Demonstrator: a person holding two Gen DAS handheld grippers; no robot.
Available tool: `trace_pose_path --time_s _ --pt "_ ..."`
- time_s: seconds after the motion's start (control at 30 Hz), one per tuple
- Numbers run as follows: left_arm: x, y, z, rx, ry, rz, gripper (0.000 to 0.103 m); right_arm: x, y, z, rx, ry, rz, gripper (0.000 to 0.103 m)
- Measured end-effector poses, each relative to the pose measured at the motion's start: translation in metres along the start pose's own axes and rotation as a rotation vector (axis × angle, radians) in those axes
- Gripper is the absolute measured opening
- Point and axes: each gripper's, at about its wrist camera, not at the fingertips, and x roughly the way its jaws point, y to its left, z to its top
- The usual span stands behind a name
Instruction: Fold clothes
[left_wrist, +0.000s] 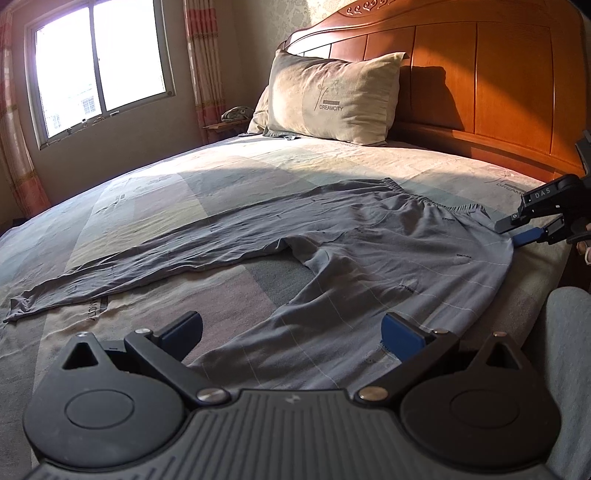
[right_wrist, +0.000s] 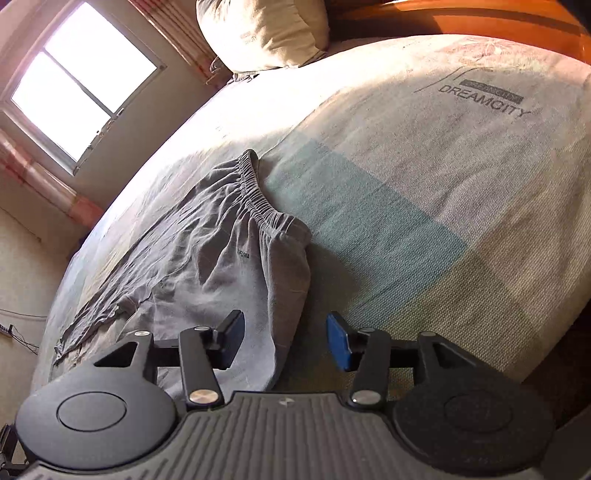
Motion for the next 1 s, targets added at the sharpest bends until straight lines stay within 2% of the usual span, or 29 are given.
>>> trace_pose_path --time_s 0.07,0.13,0.2,0.23,0.37,0.43,0.47,0.53,0.6,0.67,0.73,0.8,0.87,0.93,1.0 --pt "0.0 -0.002 0.0 0.013 0.004 -0.001 0.102 0.01 0.007 0.005 -0.05 -0.024 -0.043 0.054" --pt "0.001 -0.003 0.0 0.03 0.019 0.012 0.102 0.018 0.013 0.009 -0.121 -0.061 -0.155 0.054" --pt "0.002 -0.003 0.0 0.046 0.038 0.026 0.102 0.021 0.022 0.009 -0.23 -0.094 -0.308 0.053" --pt "0.003 -0.002 0.0 0.046 0.045 0.027 0.102 0.021 0.023 0.01 -0.256 -0.101 -0.347 0.054" --pt "0.013 0.006 0.002 -0.003 0.088 -0.039 0.102 0.0 0.036 0.006 -0.286 -0.138 -0.288 0.056" --pt "0.021 0.005 0.004 -0.017 0.107 -0.085 0.102 -0.01 0.054 0.0 -0.338 -0.166 -0.203 0.062" --pt "0.027 0.003 0.004 -0.018 0.119 -0.103 0.102 -0.011 0.062 -0.002 -0.363 -0.172 -0.162 0.068" --pt "0.04 -0.003 0.003 -0.019 0.146 -0.139 0.102 -0.003 0.075 -0.008 -0.414 -0.155 -0.127 0.071" --pt "0.054 -0.005 -0.004 -0.039 0.194 -0.16 0.102 0.007 0.088 -0.014 -0.463 -0.134 -0.095 0.071" --pt "0.064 -0.002 -0.017 -0.073 0.28 -0.151 0.102 0.021 0.088 -0.017 -0.463 -0.09 -0.089 0.071" --pt "0.071 0.004 -0.032 -0.101 0.373 -0.131 0.102 0.029 0.081 -0.014 -0.428 -0.05 -0.129 0.071" --pt "0.061 0.007 -0.039 -0.075 0.375 -0.132 0.102 0.034 0.072 -0.008 -0.387 -0.018 -0.172 0.071" --pt "0.053 0.009 -0.039 -0.061 0.421 -0.14 0.102 0.032 0.074 0.003 -0.369 -0.041 -0.146 0.071" --pt "0.047 0.014 -0.034 -0.061 0.407 -0.161 0.102 0.034 0.083 0.017 -0.385 -0.068 -0.118 0.071" --pt "0.045 0.021 -0.024 -0.077 0.349 -0.178 0.102 0.048 0.099 0.033 -0.419 -0.083 -0.097 0.075"
